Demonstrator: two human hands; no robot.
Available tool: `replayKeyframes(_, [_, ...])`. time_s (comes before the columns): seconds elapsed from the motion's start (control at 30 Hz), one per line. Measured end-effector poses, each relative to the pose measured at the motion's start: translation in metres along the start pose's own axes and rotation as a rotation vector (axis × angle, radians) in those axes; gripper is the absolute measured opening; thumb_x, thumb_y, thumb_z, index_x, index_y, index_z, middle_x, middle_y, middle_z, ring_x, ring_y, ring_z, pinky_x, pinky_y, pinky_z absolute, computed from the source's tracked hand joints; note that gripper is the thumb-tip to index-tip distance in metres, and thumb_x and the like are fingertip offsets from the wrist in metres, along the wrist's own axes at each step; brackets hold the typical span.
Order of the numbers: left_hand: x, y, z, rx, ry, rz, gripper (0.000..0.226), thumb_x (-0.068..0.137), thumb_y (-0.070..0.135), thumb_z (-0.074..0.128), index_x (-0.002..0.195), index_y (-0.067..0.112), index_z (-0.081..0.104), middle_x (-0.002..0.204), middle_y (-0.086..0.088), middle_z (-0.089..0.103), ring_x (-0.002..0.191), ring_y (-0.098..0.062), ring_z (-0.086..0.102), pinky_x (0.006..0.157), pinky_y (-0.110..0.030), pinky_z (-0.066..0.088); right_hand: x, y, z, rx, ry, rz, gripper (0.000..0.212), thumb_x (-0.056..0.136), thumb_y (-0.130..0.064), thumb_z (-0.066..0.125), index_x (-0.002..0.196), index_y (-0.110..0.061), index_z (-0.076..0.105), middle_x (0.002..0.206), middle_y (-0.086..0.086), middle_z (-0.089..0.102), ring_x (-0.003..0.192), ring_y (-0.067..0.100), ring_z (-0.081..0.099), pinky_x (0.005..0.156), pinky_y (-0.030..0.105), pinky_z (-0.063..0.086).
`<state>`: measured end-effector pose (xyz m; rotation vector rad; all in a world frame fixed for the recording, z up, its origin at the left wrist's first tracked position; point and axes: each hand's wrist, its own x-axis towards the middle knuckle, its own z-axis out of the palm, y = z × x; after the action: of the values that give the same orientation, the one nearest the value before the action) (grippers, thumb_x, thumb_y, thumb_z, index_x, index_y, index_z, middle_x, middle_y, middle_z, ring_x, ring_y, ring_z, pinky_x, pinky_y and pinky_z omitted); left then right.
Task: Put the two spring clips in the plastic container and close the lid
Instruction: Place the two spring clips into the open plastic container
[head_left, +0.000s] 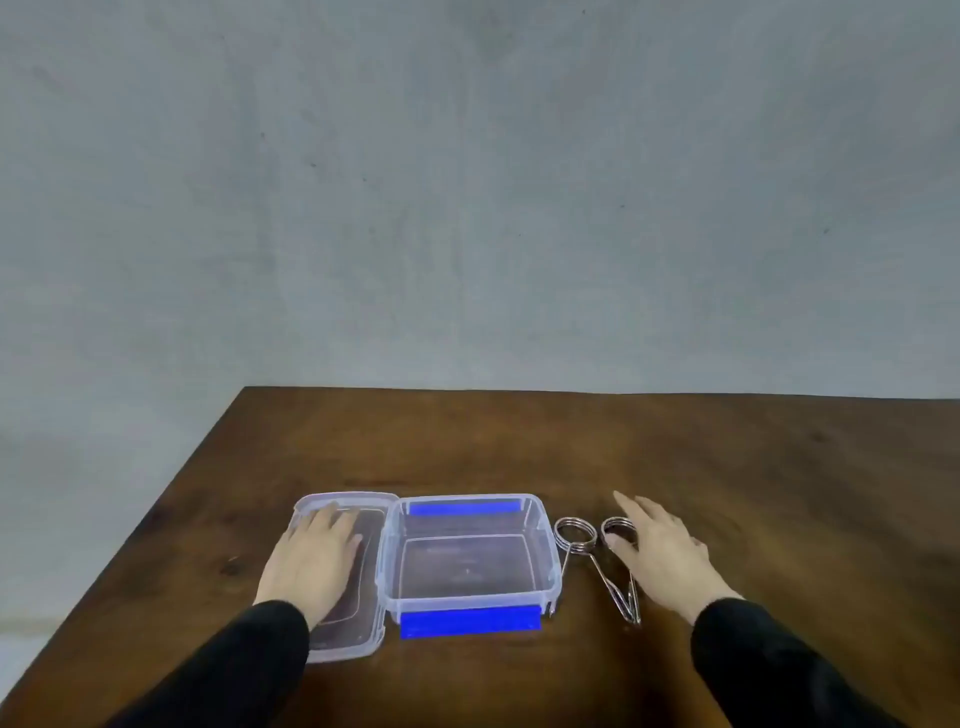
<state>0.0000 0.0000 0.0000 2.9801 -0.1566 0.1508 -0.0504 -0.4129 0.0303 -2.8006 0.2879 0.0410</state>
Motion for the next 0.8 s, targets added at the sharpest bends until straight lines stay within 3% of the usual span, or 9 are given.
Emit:
replayKeyframes(0.17, [-0.008, -0.009, 0.022, -0.066, -0.08, -0.026, 0.051, 0.103, 0.042, 0.03, 0.151, 0.027, 0.036, 0.159, 0.0, 0.032, 0.144, -0.016, 0.03, 0.119, -0.034, 0.02, -0.019, 0.017, 0.021, -0.055, -0.06, 0.087, 0.068, 0.093, -0.06, 0.046, 0.153, -0.038, 0.022, 0.162, -0.002, 0.025, 0.146, 0.025, 0.024, 0.112, 0.059, 0.029])
replayKeyframes(0.27, [-0.006, -0.007, 0.025, -0.088, -0.096, -0.004, 0.052, 0.103, 0.042, 0.03, 0.153, 0.027, 0.031, 0.162, 0.001, 0.024, 0.146, -0.015, 0.025, 0.119, -0.032, 0.019, -0.026, 0.017, 0.026, -0.102, -0.021, 0.107, 0.069, 0.093, -0.059, 0.047, 0.153, -0.037, 0.021, 0.159, -0.002, 0.031, 0.144, 0.024, 0.03, 0.11, 0.055, 0.034])
replayKeyframes(0.5, [-0.006, -0.01, 0.026, -0.116, -0.135, -0.028, 0.055, 0.101, 0.049, 0.029, 0.152, 0.032, 0.03, 0.162, 0.005, 0.023, 0.146, -0.015, 0.025, 0.118, -0.032, 0.02, -0.033, 0.014, 0.042, -0.18, 0.16, 0.087, 0.055, 0.097, -0.047, 0.048, 0.149, -0.036, 0.034, 0.145, -0.005, 0.051, 0.131, 0.019, 0.046, 0.104, 0.05, 0.039])
replayKeyframes(0.8, [-0.007, -0.007, 0.024, -0.087, -0.15, -0.021, 0.057, 0.099, 0.052, 0.025, 0.153, 0.031, 0.029, 0.163, 0.004, 0.022, 0.147, -0.016, 0.023, 0.118, -0.033, 0.019, -0.026, 0.018, 0.041, -0.175, 0.147, 0.047, 0.054, 0.098, -0.043, 0.047, 0.15, -0.039, 0.032, 0.149, -0.007, 0.047, 0.133, 0.019, 0.04, 0.104, 0.051, 0.034])
